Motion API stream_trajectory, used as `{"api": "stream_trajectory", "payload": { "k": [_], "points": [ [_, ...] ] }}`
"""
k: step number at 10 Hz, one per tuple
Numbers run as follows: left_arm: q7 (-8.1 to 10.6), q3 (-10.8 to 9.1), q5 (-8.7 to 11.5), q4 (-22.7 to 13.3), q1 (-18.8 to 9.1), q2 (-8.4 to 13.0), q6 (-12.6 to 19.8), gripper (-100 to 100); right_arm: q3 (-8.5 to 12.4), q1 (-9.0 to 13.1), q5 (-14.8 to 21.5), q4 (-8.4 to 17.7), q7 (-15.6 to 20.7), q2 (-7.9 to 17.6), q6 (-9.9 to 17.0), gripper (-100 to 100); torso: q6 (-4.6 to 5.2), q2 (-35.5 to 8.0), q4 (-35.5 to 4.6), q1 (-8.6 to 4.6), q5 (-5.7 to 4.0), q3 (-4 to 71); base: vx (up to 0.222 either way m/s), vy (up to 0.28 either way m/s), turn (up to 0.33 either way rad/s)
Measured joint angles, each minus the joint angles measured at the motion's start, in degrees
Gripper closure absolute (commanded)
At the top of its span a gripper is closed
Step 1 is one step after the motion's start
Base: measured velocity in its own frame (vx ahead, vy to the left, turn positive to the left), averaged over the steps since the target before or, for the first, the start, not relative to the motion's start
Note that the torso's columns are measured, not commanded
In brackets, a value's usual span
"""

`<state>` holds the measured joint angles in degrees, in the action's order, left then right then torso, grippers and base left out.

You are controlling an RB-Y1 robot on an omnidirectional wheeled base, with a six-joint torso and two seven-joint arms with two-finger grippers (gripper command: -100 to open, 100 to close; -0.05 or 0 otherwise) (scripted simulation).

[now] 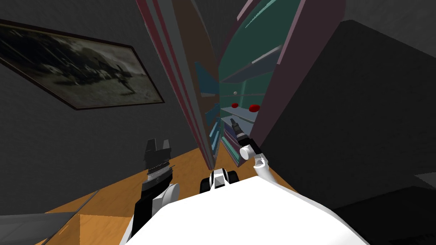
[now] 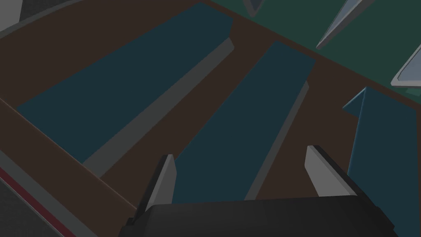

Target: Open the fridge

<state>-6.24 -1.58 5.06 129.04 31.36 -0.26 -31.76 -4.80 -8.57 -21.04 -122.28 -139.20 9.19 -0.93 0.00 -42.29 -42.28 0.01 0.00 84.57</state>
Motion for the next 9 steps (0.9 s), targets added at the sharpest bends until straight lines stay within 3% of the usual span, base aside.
{"api": "stream_trajectory", "payload": {
  "k": [4, 5, 7, 9],
  "points": [
    [0.00, 0.00, 0.0, 0.0, 0.0, 0.0, 0.0, 0, 1.1, 3.6, 0.8, -1.0, -1.0, -0.1, 5.8, -100, 0.00, 0.0, 0.0, -0.03, -0.01, 0.0, 0.001, 0.015, -0.031],
    [0.00, 0.00, 0.0, 0.0, 0.0, 0.0, 0.0, 0, 1.7, 5.8, 1.3, -1.3, -1.3, -0.4, 7.5, -100, 0.00, 0.0, 0.0, 0.01, 0.00, 0.0, 0.002, 0.018, -0.026],
    [0.00, 0.00, 0.0, 0.0, 0.0, 0.0, 0.0, 0, 2.1, 7.0, 1.6, -1.9, -1.8, -0.3, 10.3, -100, 0.00, 0.0, 0.0, -0.03, -0.01, 0.0, 0.000, 0.012, -0.024],
    [0.00, 0.00, 0.0, 0.0, 0.0, 0.0, 0.0, 0, 3.0, 9.7, 2.2, -3.0, -2.5, -0.1, 13.3, -100, -0.01, 0.0, 0.0, 0.01, 0.00, 0.0, 0.000, 0.014, -0.006]
  ]
}}
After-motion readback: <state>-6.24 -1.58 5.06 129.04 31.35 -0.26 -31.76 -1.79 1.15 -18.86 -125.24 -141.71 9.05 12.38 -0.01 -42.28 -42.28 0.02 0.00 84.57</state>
